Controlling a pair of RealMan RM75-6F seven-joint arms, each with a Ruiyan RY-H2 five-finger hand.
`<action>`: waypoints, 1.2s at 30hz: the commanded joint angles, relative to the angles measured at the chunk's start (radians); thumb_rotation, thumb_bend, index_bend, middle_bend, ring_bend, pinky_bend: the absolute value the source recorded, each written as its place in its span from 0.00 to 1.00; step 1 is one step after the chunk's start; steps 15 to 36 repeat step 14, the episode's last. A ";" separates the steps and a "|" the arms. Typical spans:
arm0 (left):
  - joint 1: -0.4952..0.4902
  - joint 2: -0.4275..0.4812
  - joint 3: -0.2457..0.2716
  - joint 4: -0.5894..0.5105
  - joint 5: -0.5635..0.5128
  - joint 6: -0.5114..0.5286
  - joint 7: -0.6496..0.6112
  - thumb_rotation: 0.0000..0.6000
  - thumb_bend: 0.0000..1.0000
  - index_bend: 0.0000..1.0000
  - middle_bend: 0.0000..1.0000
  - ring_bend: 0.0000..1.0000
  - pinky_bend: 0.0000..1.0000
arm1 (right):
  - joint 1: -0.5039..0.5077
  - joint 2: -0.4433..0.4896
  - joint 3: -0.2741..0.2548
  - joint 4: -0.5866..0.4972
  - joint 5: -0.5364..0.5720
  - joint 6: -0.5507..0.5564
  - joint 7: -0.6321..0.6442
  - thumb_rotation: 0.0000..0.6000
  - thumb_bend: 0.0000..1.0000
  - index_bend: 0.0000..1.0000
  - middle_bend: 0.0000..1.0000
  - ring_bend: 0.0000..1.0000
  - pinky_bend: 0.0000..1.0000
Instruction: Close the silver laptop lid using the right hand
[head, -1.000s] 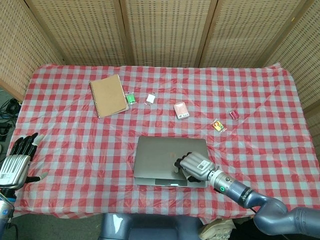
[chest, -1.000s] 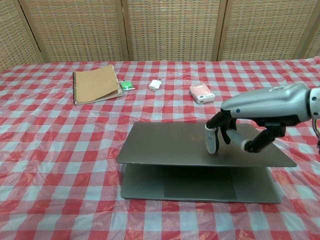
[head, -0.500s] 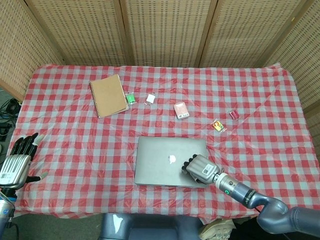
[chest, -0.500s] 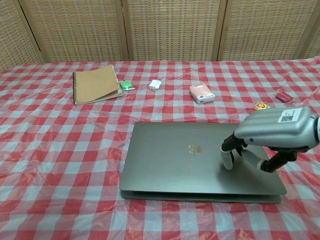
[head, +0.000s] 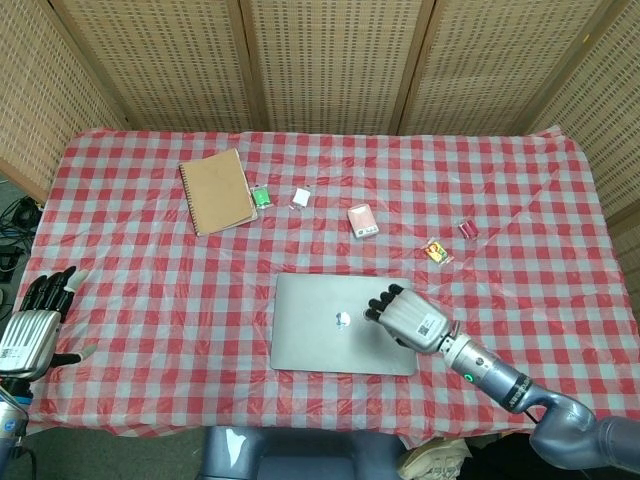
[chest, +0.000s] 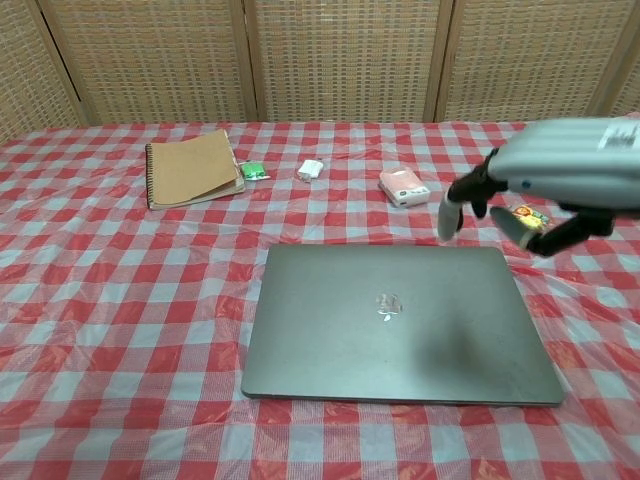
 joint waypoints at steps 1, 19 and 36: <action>0.008 0.009 0.000 0.001 0.012 0.019 -0.023 1.00 0.00 0.00 0.00 0.00 0.00 | -0.117 0.091 0.059 -0.003 0.019 0.238 0.046 1.00 0.35 0.14 0.21 0.18 0.12; 0.036 0.050 0.034 -0.021 0.125 0.094 -0.075 1.00 0.00 0.00 0.00 0.00 0.00 | -0.470 0.028 0.022 -0.041 0.189 0.612 -0.025 1.00 0.00 0.00 0.00 0.00 0.00; 0.036 0.050 0.034 -0.021 0.125 0.094 -0.075 1.00 0.00 0.00 0.00 0.00 0.00 | -0.470 0.028 0.022 -0.041 0.189 0.612 -0.025 1.00 0.00 0.00 0.00 0.00 0.00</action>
